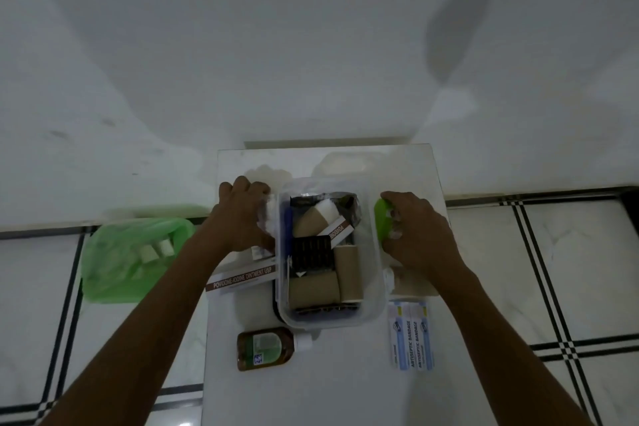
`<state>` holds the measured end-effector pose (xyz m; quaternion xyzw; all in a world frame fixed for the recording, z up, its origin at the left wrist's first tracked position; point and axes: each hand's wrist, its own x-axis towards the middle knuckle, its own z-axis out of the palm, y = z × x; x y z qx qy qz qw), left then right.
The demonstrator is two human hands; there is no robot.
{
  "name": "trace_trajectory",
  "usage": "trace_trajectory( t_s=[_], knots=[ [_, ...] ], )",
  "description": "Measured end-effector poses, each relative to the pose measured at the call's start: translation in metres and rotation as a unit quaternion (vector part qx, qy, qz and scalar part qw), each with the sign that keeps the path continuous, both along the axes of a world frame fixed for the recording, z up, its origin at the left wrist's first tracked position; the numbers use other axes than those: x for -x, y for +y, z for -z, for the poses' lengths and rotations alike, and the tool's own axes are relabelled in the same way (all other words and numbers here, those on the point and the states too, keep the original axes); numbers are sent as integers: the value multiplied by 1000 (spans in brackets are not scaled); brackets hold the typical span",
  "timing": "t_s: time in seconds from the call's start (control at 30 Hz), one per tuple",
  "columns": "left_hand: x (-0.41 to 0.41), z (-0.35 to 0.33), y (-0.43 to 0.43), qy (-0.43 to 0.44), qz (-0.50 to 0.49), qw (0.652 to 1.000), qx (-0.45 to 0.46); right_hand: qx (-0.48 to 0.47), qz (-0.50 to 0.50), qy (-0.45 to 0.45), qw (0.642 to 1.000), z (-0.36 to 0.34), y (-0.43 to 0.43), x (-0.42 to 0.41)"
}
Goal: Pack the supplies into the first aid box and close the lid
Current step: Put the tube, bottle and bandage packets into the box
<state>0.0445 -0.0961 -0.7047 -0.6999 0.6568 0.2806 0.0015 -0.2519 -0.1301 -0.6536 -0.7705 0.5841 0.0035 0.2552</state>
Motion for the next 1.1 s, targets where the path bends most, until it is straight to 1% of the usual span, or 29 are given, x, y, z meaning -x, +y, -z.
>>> trace_trajectory(
  t_s=[0.07,0.17,0.23,0.3,0.37,0.43,0.47,0.5,0.53,0.63,0.7,0.77,0.83,0.9,0.93,0.97,1.0,1.1],
  knots=[
    [-1,-18,0,40,-35,998,18,17,19,-33,999,-4,1,2],
    [-10,-52,5,102,-121,986,57,73,45,-63,994,-17,0,9],
    [-18,-74,15,102,-160,979,79,103,56,-88,989,-33,-1,11],
    [-24,-96,30,113,-224,963,99,113,68,-135,982,-53,-2,9],
    [-29,-117,47,157,-310,929,127,105,57,-186,975,-70,-2,3],
    [-28,-140,64,256,-393,870,150,88,33,-236,967,-84,0,-6],
    [-22,-149,70,309,-419,842,143,73,28,-257,963,-90,1,-12],
    [-13,-156,75,347,-429,825,123,60,23,-270,961,-95,1,-17],
    [-2,-158,79,367,-420,825,93,51,16,-275,960,-99,0,-23],
    [42,-148,81,371,-361,856,2,35,-9,-275,961,-98,-3,-41],
    [64,-132,78,361,-355,862,-21,23,-31,-273,961,-92,-3,-52],
    [76,-116,72,334,-354,874,-9,28,-65,-237,969,-85,-1,-62],
    [82,-107,66,299,-350,888,19,45,-106,-179,977,-76,2,-68],
    [85,-104,62,231,-321,917,51,73,-143,-124,979,-67,4,-72],
    [87,-103,60,195,-299,932,65,86,-153,-112,978,-63,5,-73],
    [89,-102,59,176,-283,940,71,94,-156,-112,977,-58,6,-73],
    [89,-101,58,174,-275,943,69,99,-154,-118,976,-54,6,-73],
    [85,-100,54,206,-273,939,46,110,-146,-135,974,-49,6,-73]
  ],
)
